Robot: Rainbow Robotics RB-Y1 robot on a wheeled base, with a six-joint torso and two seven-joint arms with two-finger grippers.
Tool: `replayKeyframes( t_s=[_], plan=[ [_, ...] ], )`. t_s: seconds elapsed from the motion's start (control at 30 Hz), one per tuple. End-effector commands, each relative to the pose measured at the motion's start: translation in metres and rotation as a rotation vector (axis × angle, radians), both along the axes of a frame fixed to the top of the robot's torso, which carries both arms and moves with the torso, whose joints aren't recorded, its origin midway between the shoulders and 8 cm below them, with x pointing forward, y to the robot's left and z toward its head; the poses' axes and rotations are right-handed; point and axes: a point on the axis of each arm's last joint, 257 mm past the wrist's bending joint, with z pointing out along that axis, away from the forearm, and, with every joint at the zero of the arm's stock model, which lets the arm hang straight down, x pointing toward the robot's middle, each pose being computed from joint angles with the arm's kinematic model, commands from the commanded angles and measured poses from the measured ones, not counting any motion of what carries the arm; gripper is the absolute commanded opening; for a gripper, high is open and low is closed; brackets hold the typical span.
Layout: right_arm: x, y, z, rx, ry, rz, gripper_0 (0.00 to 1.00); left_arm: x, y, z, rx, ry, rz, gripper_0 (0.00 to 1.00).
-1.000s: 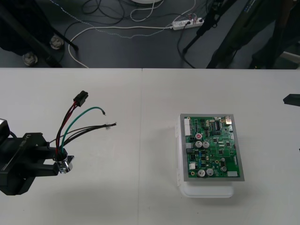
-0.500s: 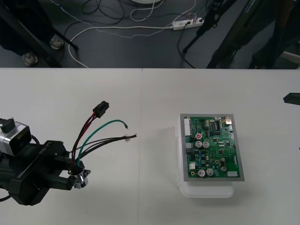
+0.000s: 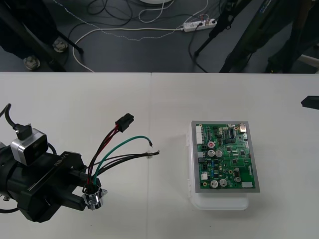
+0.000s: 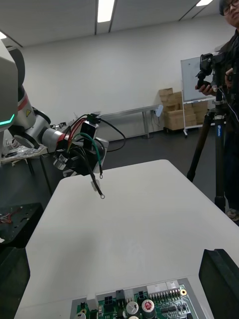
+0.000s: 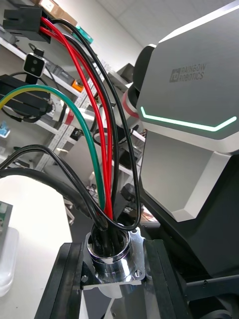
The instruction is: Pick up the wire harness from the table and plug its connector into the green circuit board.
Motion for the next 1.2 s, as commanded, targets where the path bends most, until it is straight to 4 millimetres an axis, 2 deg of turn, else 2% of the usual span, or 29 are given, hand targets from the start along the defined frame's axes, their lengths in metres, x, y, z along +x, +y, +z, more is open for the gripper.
replayKeyframes(
  t_s=[0.03, 0.5, 0.8, 1.03, 1.2],
  plan=[
    [0.001, 0.0, 0.021, 0.005, -0.018, 0.016, 1.0, -0.019, 0.002, 0.013, 0.029, 0.031, -0.107, 0.0],
    [0.001, 0.0, 0.022, 0.008, 0.001, 0.018, 1.0, -0.021, 0.002, 0.011, 0.035, 0.048, -0.114, 0.0],
    [0.011, -0.004, 0.024, 0.016, 0.016, 0.003, 1.0, -0.025, 0.0, 0.009, 0.037, 0.062, -0.126, 0.0],
    [0.014, 0.006, 0.024, 0.023, 0.03, 0.036, 1.0, -0.03, -0.003, 0.01, 0.036, 0.065, -0.145, 0.0],
    [0.02, 0.014, 0.032, 0.064, 0.019, 0.051, 1.0, -0.034, -0.005, 0.011, 0.035, 0.074, -0.158, 0.0]
  ],
)
